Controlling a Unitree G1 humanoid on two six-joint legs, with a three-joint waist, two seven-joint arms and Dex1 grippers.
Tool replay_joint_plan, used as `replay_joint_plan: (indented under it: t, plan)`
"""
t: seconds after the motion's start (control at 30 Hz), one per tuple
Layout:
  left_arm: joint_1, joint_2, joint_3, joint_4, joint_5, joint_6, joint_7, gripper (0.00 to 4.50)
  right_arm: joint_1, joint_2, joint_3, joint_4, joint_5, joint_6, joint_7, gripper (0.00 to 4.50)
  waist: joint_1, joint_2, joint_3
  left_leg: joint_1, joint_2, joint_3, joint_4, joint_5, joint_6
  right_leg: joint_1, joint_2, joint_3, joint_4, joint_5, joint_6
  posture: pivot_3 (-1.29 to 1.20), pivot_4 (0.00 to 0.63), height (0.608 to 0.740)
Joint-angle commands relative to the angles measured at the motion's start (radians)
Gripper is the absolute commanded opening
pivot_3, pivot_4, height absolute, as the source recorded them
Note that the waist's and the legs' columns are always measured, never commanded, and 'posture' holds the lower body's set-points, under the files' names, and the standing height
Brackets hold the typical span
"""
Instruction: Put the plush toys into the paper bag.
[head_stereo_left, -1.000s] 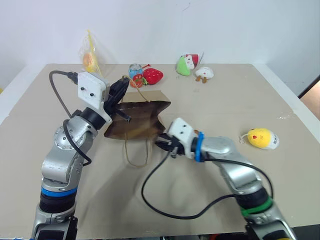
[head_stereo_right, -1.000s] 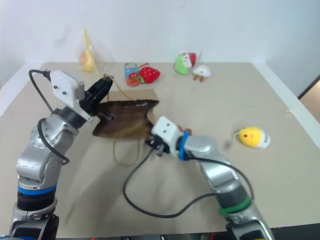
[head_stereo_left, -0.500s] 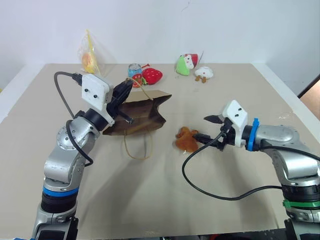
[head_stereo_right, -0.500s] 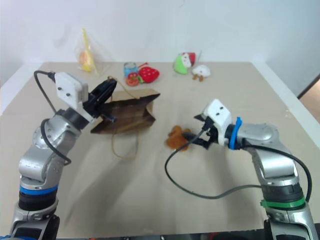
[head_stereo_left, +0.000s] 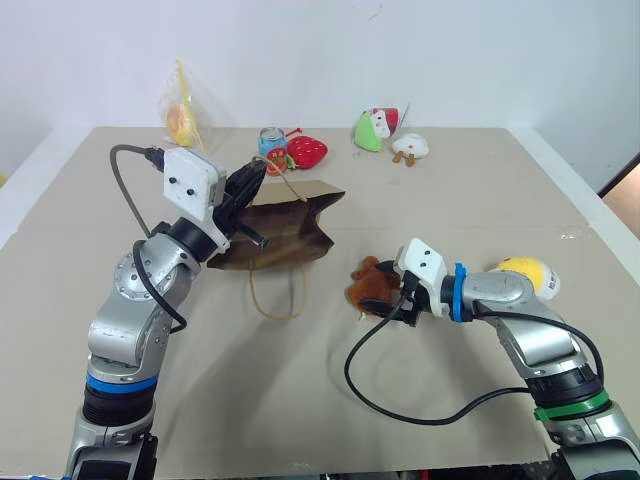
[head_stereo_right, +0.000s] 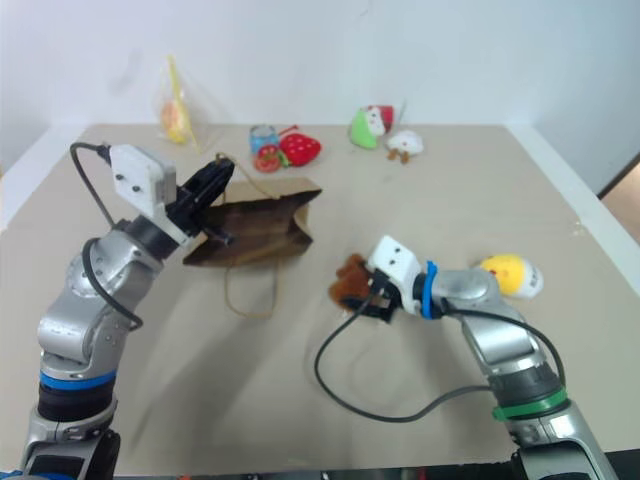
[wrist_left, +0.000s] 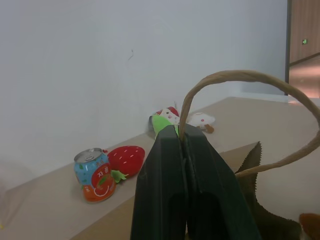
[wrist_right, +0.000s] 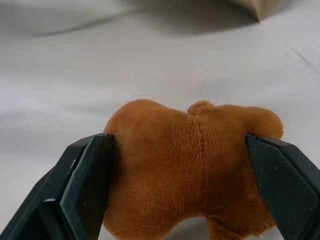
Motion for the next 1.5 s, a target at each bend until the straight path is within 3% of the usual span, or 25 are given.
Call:
replay_joint_plan:
  t: [0.03,0.07,0.17,0.27,0.4,0.63,0.7,0.8,0.93,1.03,1.07,1.1,1.13,1.27,1.33,1.5]
  plan:
    - [-0.026,0.005,0.012,-0.031,-0.003,-0.004,0.003,0.0,0.008,-0.005,0.03,0.024,-0.031,-0.011,-0.003,3.85,0.0,0.0,0.0,0.001,0.0,0.0,0.0,0.0,0.0,0.0,0.0,0.0,0.0,0.0,0.0,0.0,0.15,0.74]
    - [-0.027,0.005,0.012,-0.031,-0.004,-0.004,0.003,0.0,0.009,-0.006,0.032,0.025,-0.034,-0.015,-0.002,3.75,0.0,0.0,0.0,0.001,0.0,0.0,0.0,0.0,0.0,0.001,0.0,0.0,0.0,0.0,0.0,0.0,0.15,0.74]
    - [-0.026,0.007,0.012,-0.031,-0.004,-0.005,0.001,0.0,0.019,-0.015,0.032,0.014,-0.033,-0.023,0.004,2.28,0.0,0.0,0.0,0.002,0.0,-0.001,0.0,0.0,0.0,0.002,0.0,0.0,0.0,0.0,0.0,0.0,0.15,0.74]
    - [-0.026,0.008,0.012,-0.026,-0.003,-0.006,-0.001,0.0,0.033,-0.029,0.027,0.008,-0.04,-0.046,0.007,1.27,0.001,0.0,0.0,0.003,0.0,-0.001,0.0,0.0,0.0,0.003,0.0,0.0,0.0,0.0,0.0,0.0,0.15,0.74]
    - [-0.026,0.009,0.004,-0.022,-0.002,-0.004,-0.005,0.0,0.026,-0.033,-0.028,-0.018,0.021,-0.051,0.027,0.52,0.001,-0.001,0.0,0.003,0.0,-0.001,0.0,0.0,0.0,0.003,0.0,0.0,0.0,0.0,0.0,0.0,0.15,0.74]
    - [-0.027,0.012,0.0,-0.016,-0.005,-0.001,-0.014,0.0,-0.101,-0.059,-0.166,-0.21,0.339,0.182,0.13,0.52,-0.001,0.0,0.001,0.0,0.0,0.0,0.0,0.0,0.0,0.0,0.001,0.001,0.0,0.0,0.0,0.0,0.15,0.74]
    - [-0.029,0.011,-0.002,-0.012,-0.003,-0.002,-0.016,0.0,-0.182,-0.013,-0.16,-0.267,0.42,0.27,0.094,0.52,-0.002,0.0,0.001,0.0,0.001,-0.001,0.0,0.0,0.0,0.0,0.001,0.001,0.0,0.0,0.0,0.0,0.15,0.74]
    - [-0.033,0.009,-0.007,-0.009,0.0,-0.005,-0.018,0.0,-0.241,0.05,-0.109,-0.272,0.412,0.306,0.022,0.52,-0.002,0.0,0.001,0.0,0.003,-0.002,0.0,0.0,0.0,0.0,0.002,0.0,0.0,0.0,0.0,0.0,0.15,0.74]
    - [-0.035,0.009,-0.008,-0.003,0.004,-0.011,-0.02,0.0,-0.216,0.019,-0.03,-0.15,0.247,0.19,-0.016,0.52,0.005,0.0,0.001,-0.001,0.002,-0.002,0.0,0.0,0.0,0.0,0.001,-0.002,0.0,0.0,-0.001,0.0,0.15,0.74]
    - [-0.03,0.01,-0.008,-0.006,0.005,-0.013,-0.02,0.0,-0.199,0.0,-0.009,-0.058,0.145,0.081,-0.048,1.19,0.004,0.0,0.001,-0.002,-0.001,0.0,0.0,0.0,0.0,-0.001,-0.003,0.001,0.0,0.0,0.001,0.0,0.15,0.74]
    - [-0.029,0.01,-0.008,-0.008,0.005,-0.012,-0.019,0.0,-0.189,-0.015,-0.004,-0.053,0.14,0.066,-0.024,1.76,0.003,0.0,0.001,-0.002,-0.003,0.0,0.0,0.0,0.0,-0.001,-0.005,0.002,0.0,-0.001,0.003,0.0,0.15,0.74]
    - [-0.027,0.01,-0.008,-0.012,0.005,-0.011,-0.018,0.0,-0.183,-0.021,-0.009,-0.048,0.136,0.052,-0.018,1.89,0.003,0.0,0.001,-0.002,-0.004,0.0,0.0,0.0,0.0,-0.001,-0.006,0.002,0.0,-0.001,0.004,0.0,0.15,0.74]
    - [-0.025,0.011,-0.007,-0.014,0.005,-0.01,-0.017,0.0,-0.177,-0.024,-0.021,-0.049,0.146,0.056,-0.011,2.41,0.003,0.0,0.001,-0.003,-0.005,0.0,0.0,0.0,0.001,-0.001,-0.007,0.002,0.0,-0.002,0.005,0.0,0.15,0.74]
    - [-0.018,0.014,-0.005,-0.024,0.005,-0.005,-0.015,0.0,-0.128,-0.053,-0.029,-0.059,0.135,0.045,0.001,3.63,0.003,0.0,0.001,-0.003,-0.005,0.0,0.0,-0.001,0.001,-0.001,-0.007,0.001,0.0,-0.002,0.005,0.0,0.15,0.74]
    - [-0.016,0.016,-0.003,-0.027,0.004,-0.004,-0.015,0.0,-0.103,-0.063,-0.022,-0.071,0.139,0.053,0.01,4.47,0.003,0.0,0.001,-0.003,-0.005,-0.001,0.0,-0.001,0.001,0.0,-0.007,0.0,0.0,-0.003,0.005,0.0,0.15,0.74]
    - [-0.014,0.014,-0.014,-0.038,0.006,-0.003,-0.014,0.0,-0.048,-0.075,0.025,-0.028,0.07,-0.012,0.009,4.47,0.001,0.0,0.001,-0.002,-0.006,-0.001,0.0,-0.001,0.001,0.0,-0.007,0.001,0.0,-0.002,0.005,0.0,0.15,0.74]
